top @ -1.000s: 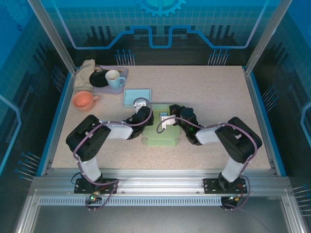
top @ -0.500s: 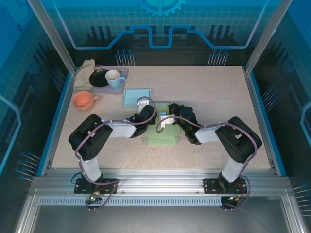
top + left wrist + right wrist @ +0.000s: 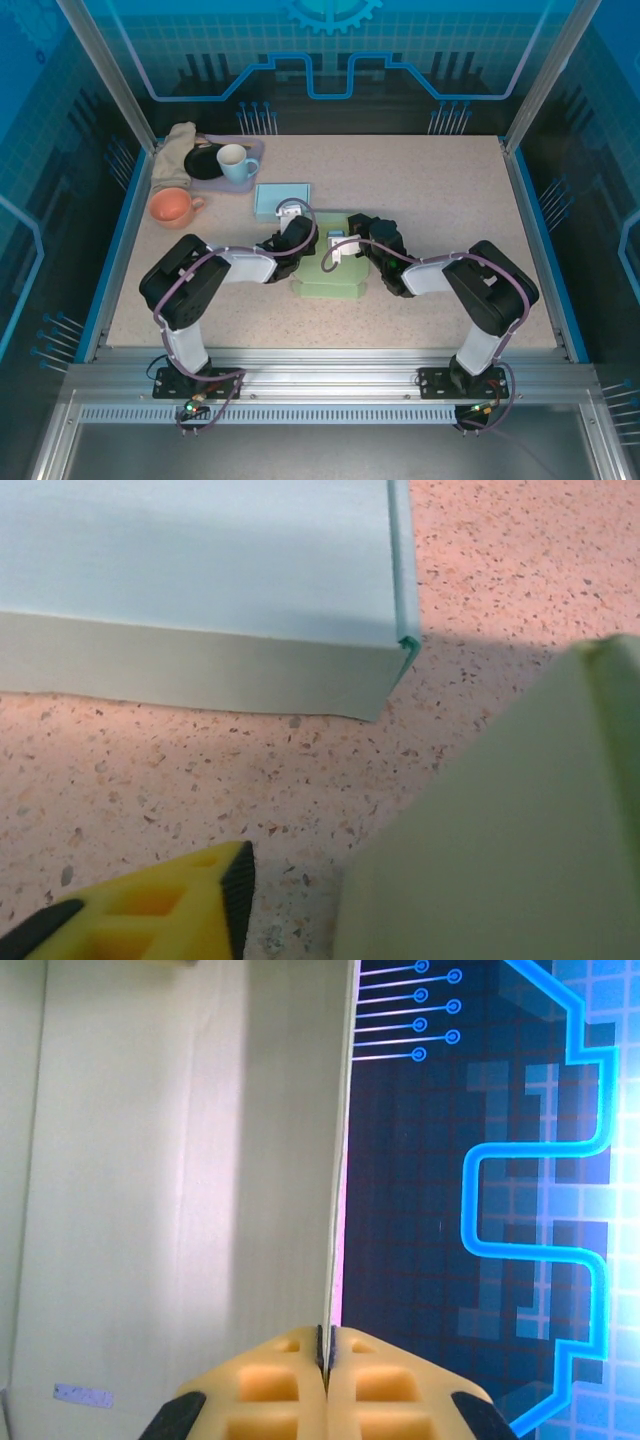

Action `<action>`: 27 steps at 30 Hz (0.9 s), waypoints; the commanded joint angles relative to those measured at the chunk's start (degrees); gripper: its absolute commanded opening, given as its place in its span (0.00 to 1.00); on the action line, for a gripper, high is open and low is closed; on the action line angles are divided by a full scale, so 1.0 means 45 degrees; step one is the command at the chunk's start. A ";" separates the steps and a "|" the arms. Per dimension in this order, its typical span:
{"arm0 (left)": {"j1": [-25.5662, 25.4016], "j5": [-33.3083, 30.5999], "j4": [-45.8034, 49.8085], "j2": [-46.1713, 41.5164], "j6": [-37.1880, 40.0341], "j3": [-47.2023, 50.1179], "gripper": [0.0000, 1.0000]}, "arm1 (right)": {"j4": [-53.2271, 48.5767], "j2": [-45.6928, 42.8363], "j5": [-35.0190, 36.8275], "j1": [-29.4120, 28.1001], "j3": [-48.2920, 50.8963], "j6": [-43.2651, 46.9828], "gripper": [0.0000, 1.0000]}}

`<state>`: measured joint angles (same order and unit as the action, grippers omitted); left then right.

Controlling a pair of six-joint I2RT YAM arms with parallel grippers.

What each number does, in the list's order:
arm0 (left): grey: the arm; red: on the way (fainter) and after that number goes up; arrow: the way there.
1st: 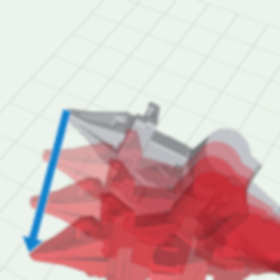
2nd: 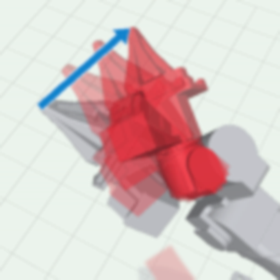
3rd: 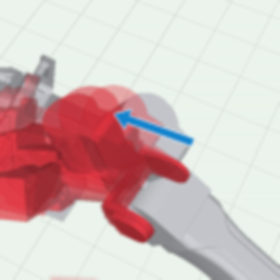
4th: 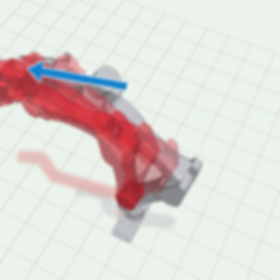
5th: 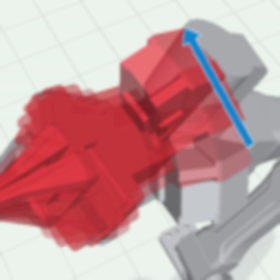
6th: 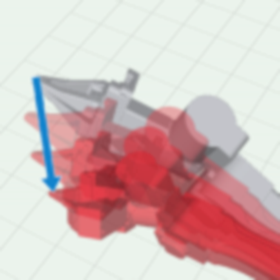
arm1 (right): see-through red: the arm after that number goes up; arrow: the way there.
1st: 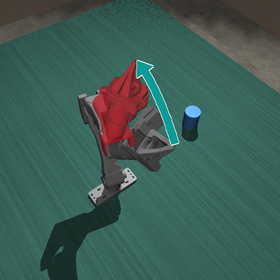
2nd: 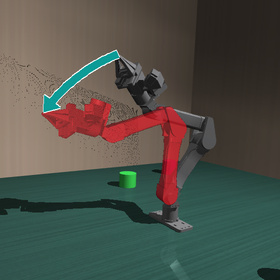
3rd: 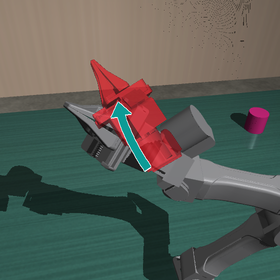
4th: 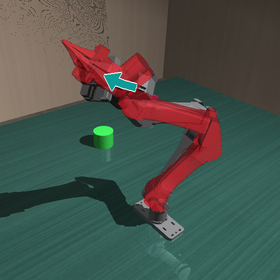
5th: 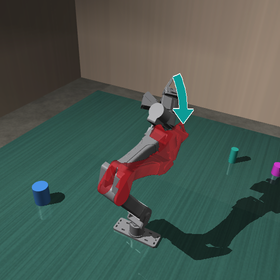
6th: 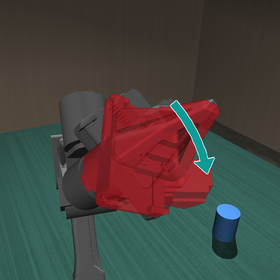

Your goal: Fold the paper box

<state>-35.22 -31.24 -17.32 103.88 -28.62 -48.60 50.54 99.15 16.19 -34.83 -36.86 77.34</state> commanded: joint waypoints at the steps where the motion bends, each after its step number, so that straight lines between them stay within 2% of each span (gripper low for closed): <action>1: 0.0341 0.0542 -0.0948 -0.0700 0.0504 0.0708 0.54 | -0.0257 0.0319 0.0641 0.0182 -0.0046 -0.0297 0.00; 5: 0.0047 0.1186 -0.1639 -0.1359 0.0881 0.1330 0.64 | -0.0293 0.0273 0.0621 0.0204 -0.0025 -0.0384 0.00; 12: -0.0477 0.2131 -0.2049 -0.2144 0.1385 0.1623 0.68 | -0.0375 0.0270 0.0622 0.0201 -0.0031 -0.0414 0.00; 20: -0.0401 0.1253 -0.2005 -0.1410 0.2049 0.1365 0.65 | -0.0425 0.0023 0.0510 0.0201 0.0050 -0.0488 0.00; 27: 0.0285 0.2332 -0.3065 -0.0924 0.2954 0.1559 0.62 | -0.0714 -0.0069 0.0232 0.0201 0.0054 -0.0566 0.00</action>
<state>-35.31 -23.33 -26.83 99.20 -18.35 -41.93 50.02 99.44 17.74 -34.70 -36.88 76.47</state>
